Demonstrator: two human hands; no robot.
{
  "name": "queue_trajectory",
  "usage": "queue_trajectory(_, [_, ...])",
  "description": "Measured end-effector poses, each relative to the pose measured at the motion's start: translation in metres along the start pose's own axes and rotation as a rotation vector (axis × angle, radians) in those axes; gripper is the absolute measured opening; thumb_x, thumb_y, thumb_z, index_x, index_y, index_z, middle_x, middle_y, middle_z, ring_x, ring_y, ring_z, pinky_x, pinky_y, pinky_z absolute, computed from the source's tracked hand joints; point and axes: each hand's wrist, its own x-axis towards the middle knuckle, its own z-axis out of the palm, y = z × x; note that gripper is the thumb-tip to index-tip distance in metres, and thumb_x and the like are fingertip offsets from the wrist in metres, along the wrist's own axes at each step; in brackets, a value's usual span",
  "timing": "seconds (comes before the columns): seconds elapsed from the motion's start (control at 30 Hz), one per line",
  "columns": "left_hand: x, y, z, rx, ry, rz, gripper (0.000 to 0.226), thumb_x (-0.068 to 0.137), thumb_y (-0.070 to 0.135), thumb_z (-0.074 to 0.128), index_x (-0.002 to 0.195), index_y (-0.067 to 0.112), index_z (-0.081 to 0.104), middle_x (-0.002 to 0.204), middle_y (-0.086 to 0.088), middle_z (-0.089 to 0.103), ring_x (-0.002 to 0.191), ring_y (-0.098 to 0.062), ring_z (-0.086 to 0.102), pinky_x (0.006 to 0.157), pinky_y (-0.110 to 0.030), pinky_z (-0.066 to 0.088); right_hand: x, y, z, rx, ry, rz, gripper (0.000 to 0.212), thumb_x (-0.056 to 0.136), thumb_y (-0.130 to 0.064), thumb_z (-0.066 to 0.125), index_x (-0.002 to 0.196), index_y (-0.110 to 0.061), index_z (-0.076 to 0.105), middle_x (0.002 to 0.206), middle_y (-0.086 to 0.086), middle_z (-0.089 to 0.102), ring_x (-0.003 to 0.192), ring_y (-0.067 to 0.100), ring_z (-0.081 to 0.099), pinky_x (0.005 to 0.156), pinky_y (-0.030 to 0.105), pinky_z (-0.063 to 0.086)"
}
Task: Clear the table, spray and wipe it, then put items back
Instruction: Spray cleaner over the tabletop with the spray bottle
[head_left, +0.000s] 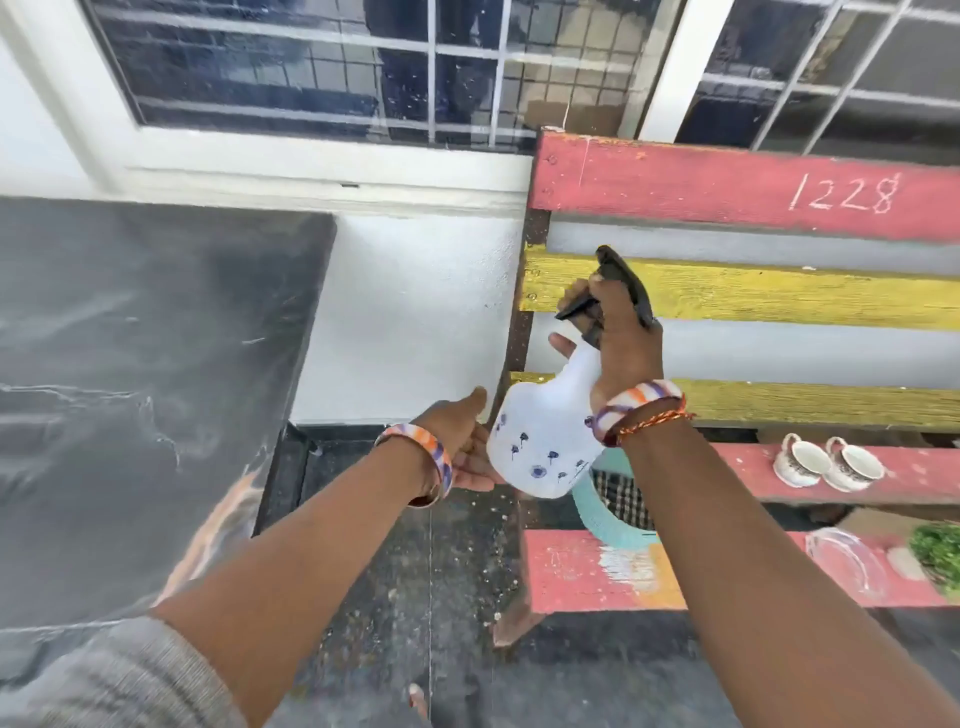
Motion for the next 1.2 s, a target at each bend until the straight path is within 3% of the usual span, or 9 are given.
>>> queue_trajectory(0.07, [-0.006, 0.006, -0.024, 0.163, 0.078, 0.058, 0.051, 0.098, 0.042, 0.034, 0.075, 0.001, 0.055, 0.04, -0.005, 0.063, 0.049, -0.021, 0.06, 0.055, -0.028, 0.049, -0.01, -0.006, 0.025, -0.029, -0.075, -0.023, 0.02, 0.086, -0.018, 0.059, 0.067, -0.02, 0.062, 0.062, 0.0, 0.061, 0.064, 0.017, 0.057, 0.055, 0.024, 0.045])
queue_trajectory(0.2, [-0.023, 0.024, -0.095, 0.644, 0.398, 0.318, 0.042, 0.095, 0.028, 0.043, 0.096, -0.007, 0.065, 0.096, -0.019, 0.071, 0.094, -0.035, 0.065, 0.083, -0.038, 0.052, -0.022, -0.007, 0.088, -0.213, -0.169, 0.016, 0.02, 0.086, -0.026, 0.061, 0.068, -0.017, 0.062, 0.055, -0.004, 0.062, 0.063, 0.015, 0.059, 0.054, 0.022, 0.04])
queue_trajectory(0.33, [-0.027, 0.023, -0.191, 0.9, 0.612, 0.412, 0.034, 0.092, 0.027, 0.047, 0.089, -0.002, 0.064, 0.097, -0.016, 0.067, 0.098, -0.035, 0.061, 0.083, -0.033, 0.047, -0.02, 0.004, 0.153, -0.338, -0.243, 0.122, 0.028, 0.085, -0.042, 0.058, 0.071, -0.018, 0.061, 0.066, -0.001, 0.062, 0.061, 0.016, 0.059, 0.058, 0.024, 0.038])
queue_trajectory(0.43, [-0.015, 0.014, -0.262, 0.982, 0.631, 0.38, 0.03, 0.089, 0.026, 0.049, 0.09, 0.001, 0.065, 0.096, -0.019, 0.07, 0.093, -0.037, 0.063, 0.079, -0.032, 0.049, -0.015, 0.019, 0.206, -0.457, -0.236, 0.132, 0.031, 0.083, -0.042, 0.058, 0.066, -0.016, 0.059, 0.067, 0.004, 0.061, 0.056, 0.019, 0.057, 0.056, 0.023, 0.037])
queue_trajectory(0.53, [-0.003, 0.01, -0.326, 1.039, 0.638, 0.365, 0.027, 0.088, 0.027, 0.049, 0.088, 0.004, 0.064, 0.1, -0.019, 0.069, 0.096, -0.038, 0.062, 0.082, -0.034, 0.05, -0.008, 0.037, 0.258, -0.501, -0.198, 0.116, 0.031, 0.082, -0.033, 0.062, 0.061, -0.012, 0.056, 0.063, 0.01, 0.055, 0.047, 0.022, 0.048, 0.041, 0.013, 0.035])
queue_trajectory(0.63, [0.005, 0.011, -0.385, 1.101, 0.657, 0.376, 0.028, 0.088, 0.027, 0.049, 0.092, 0.006, 0.066, 0.105, -0.018, 0.068, 0.1, -0.038, 0.062, 0.084, -0.035, 0.05, 0.001, 0.056, 0.303, -0.573, -0.169, 0.127, 0.029, 0.078, -0.034, 0.068, 0.066, -0.009, 0.06, 0.052, 0.008, 0.053, 0.042, 0.022, 0.045, 0.038, 0.016, 0.036])
queue_trajectory(0.8, [0.011, 0.014, -0.448, 1.125, 0.664, 0.386, 0.024, 0.089, 0.027, 0.049, 0.094, 0.008, 0.063, 0.109, -0.017, 0.066, 0.104, -0.039, 0.06, 0.085, -0.038, 0.05, 0.011, 0.07, 0.349, -0.615, -0.094, 0.146, 0.032, 0.078, -0.037, 0.068, 0.065, -0.009, 0.058, 0.046, 0.006, 0.053, 0.031, 0.016, 0.045, 0.035, 0.011, 0.034])
queue_trajectory(0.97, [0.006, 0.01, -0.484, 1.165, 0.611, 0.373, 0.022, 0.089, 0.022, 0.049, 0.095, 0.005, 0.061, 0.107, -0.018, 0.065, 0.101, -0.039, 0.06, 0.076, -0.033, 0.045, -0.002, 0.073, 0.395, -0.57, -0.182, 0.271, 0.031, 0.087, -0.033, 0.061, 0.069, -0.008, 0.057, 0.031, 0.001, 0.052, 0.025, 0.012, 0.049, 0.032, 0.009, 0.036])
queue_trajectory(1.2, [-0.021, -0.008, -0.522, 1.117, 0.588, 0.39, 0.024, 0.086, 0.025, 0.048, 0.067, 0.011, 0.051, 0.088, -0.015, 0.066, 0.083, -0.037, 0.061, 0.072, -0.033, 0.048, -0.039, 0.096, 0.427, -0.673, -0.166, 0.104, 0.027, 0.075, -0.034, 0.069, 0.065, -0.011, 0.062, 0.053, 0.008, 0.056, 0.042, 0.019, 0.049, 0.042, 0.021, 0.041])
